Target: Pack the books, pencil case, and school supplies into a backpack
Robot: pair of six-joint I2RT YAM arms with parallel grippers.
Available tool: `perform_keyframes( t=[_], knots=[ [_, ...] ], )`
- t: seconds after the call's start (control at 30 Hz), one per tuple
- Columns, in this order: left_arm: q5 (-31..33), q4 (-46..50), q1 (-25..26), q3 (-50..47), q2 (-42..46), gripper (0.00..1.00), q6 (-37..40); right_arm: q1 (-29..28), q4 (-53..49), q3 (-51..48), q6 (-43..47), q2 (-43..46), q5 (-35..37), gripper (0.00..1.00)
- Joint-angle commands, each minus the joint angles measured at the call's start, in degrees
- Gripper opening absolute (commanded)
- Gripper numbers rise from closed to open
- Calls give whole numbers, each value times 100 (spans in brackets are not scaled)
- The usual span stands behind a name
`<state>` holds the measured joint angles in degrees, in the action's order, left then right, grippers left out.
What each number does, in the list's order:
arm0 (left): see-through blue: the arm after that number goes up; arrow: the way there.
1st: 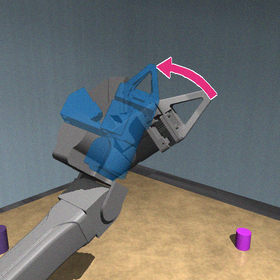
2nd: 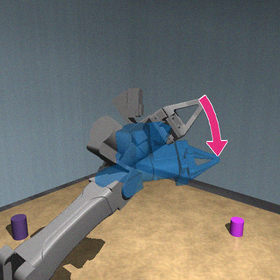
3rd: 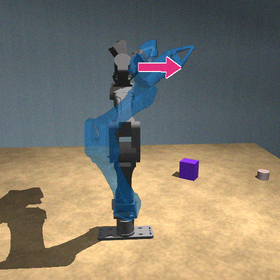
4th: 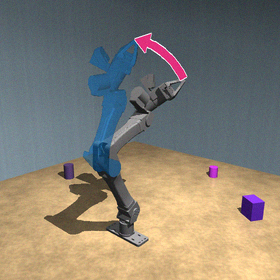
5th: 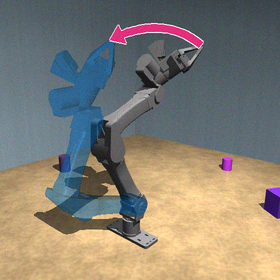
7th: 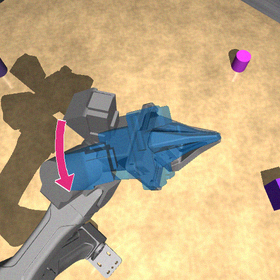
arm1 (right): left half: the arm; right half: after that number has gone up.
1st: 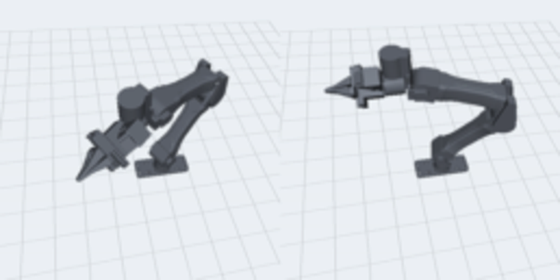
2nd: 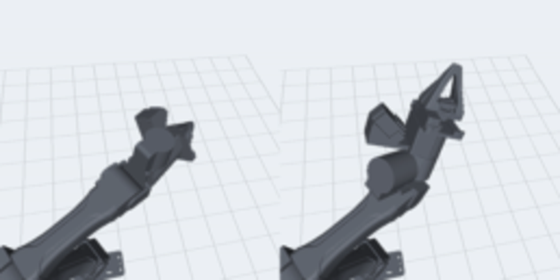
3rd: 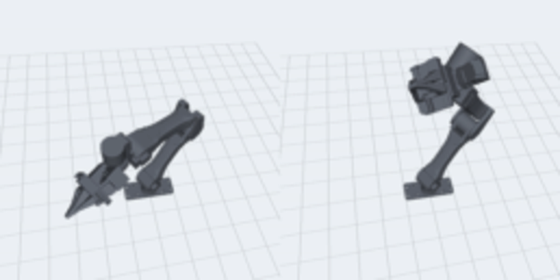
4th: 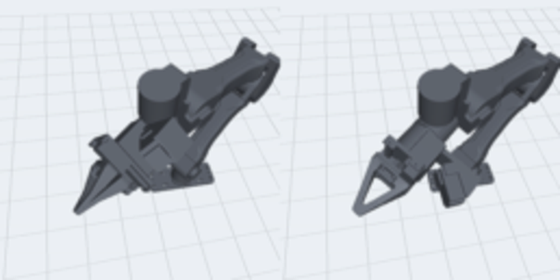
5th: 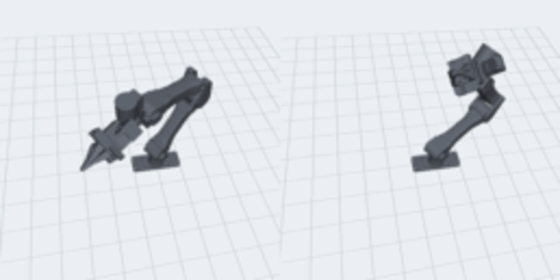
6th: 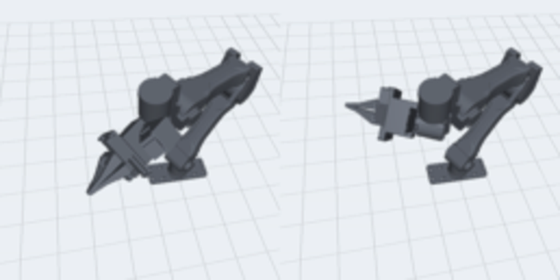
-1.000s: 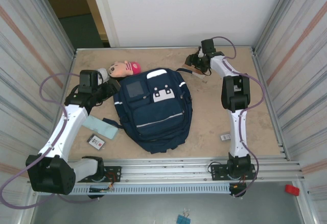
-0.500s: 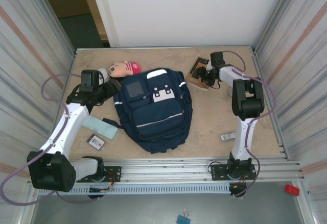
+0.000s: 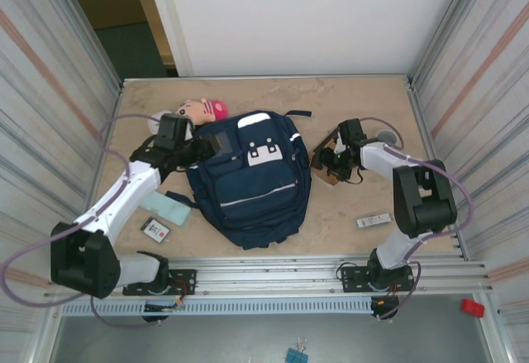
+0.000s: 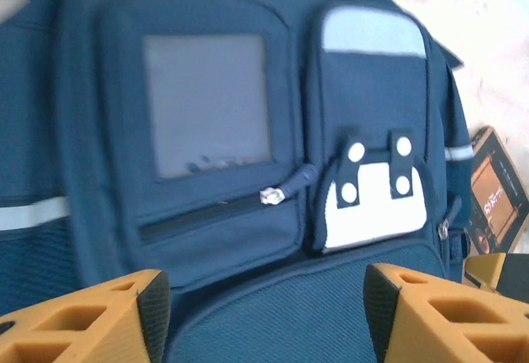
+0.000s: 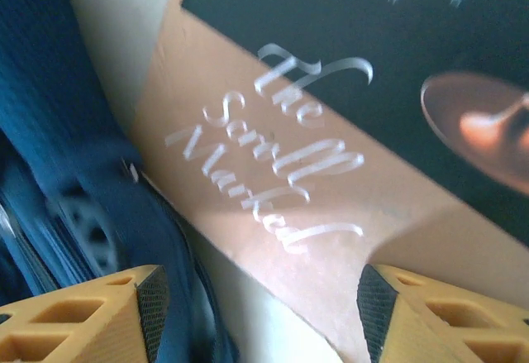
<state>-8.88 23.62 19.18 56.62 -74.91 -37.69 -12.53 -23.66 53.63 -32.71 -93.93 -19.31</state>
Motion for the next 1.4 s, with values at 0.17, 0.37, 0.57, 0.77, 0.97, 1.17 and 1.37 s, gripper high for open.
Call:
perform_keyframes(
  t=[0.17,0.37,0.57,0.77,0.97,1.17,1.37],
  knots=[
    [-363,-906,1420,1169,-1611,65,22,564,-1685,28,-113,1748,56,68],
    [-931,-1125,2315,2555,-3222,64,21,1053,-1382,202,27,1538,-646,67],
    [-1133,-1025,2657,3057,-4119,64,-102,907,-570,210,-121,944,-1022,65],
    [-763,-718,2618,2396,-3953,64,-45,576,-1,114,-114,202,-1011,65],
    [-288,-513,2574,1580,-3396,64,15,668,15,-322,186,-93,-1017,64],
    [-11,-223,2495,1153,-3104,65,118,999,-395,-1005,361,565,-906,64],
    [-122,-141,2473,1378,-2730,65,404,1408,-1089,-1009,480,1446,-962,65]
  ],
)
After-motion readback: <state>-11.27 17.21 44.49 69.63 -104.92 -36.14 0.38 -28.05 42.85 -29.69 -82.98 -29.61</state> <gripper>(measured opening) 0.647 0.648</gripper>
